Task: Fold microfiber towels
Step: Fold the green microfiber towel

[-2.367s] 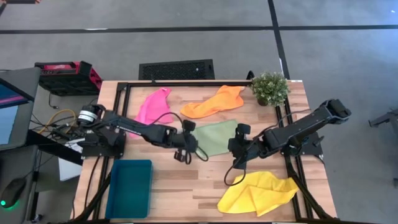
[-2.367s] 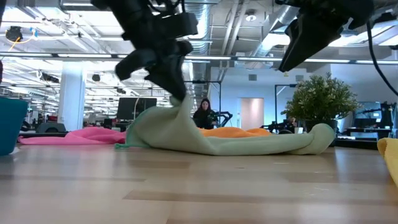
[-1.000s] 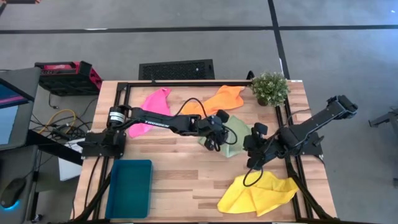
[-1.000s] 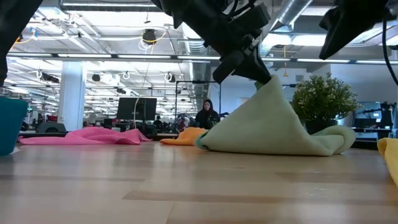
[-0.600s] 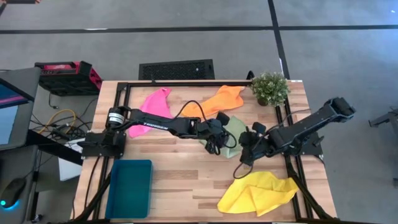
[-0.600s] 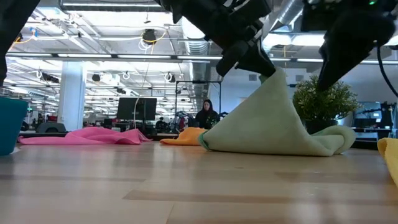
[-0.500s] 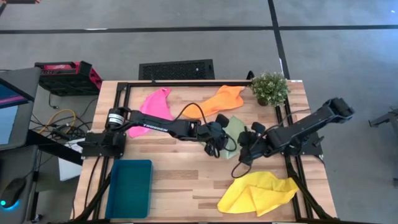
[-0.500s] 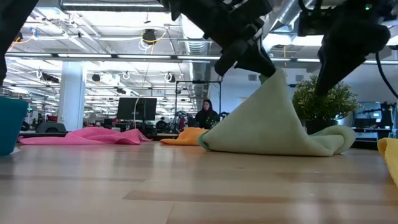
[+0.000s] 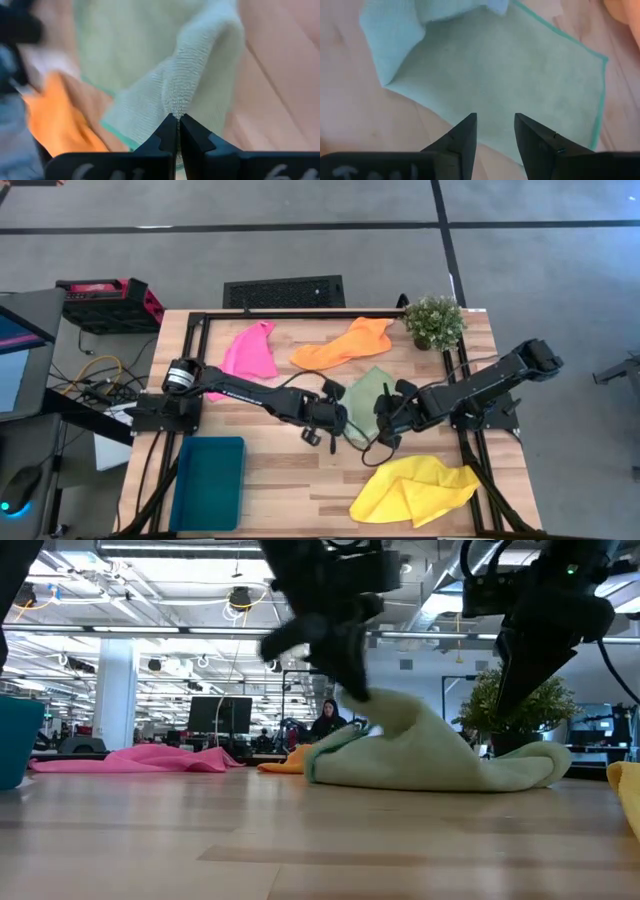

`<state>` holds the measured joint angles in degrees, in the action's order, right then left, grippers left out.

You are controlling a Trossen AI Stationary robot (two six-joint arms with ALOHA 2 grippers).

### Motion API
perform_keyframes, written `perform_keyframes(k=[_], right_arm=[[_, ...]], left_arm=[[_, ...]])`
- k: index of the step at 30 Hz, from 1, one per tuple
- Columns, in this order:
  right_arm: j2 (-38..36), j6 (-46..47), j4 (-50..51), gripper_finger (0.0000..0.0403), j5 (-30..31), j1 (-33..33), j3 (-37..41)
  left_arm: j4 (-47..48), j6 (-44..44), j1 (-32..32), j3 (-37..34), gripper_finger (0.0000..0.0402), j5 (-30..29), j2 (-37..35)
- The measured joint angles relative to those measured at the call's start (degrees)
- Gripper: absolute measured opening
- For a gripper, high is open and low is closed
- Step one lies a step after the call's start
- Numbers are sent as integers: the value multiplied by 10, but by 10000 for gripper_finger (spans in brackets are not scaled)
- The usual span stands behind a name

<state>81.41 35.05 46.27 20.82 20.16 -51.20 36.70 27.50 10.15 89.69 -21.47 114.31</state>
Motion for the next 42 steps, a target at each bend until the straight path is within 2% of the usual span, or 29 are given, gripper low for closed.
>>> perform_keyframes(k=[8, 12, 20, 27, 34, 42], right_arm=[[18, -9, -21, 155, 1, -2, 0], [49, -10, -39, 155, 12, -5, 0], [118, -18, -103, 155, 15, -10, 0], [156, -25, -151, 155, -14, -11, 0], [194, -23, -199, 155, -38, -4, -3], [185, -25, -204, 155, -44, 1, 0]], left_arm=[[180, -137, 55, 0, 0, 5, -10], [230, -213, 84, 0, 0, 38, -10], [291, -319, 148, 0, 0, 60, -10], [321, -386, 185, 0, 0, 63, -9], [348, -429, 196, 0, 0, 60, -9], [344, -422, 191, 0, 0, 9, -9]])
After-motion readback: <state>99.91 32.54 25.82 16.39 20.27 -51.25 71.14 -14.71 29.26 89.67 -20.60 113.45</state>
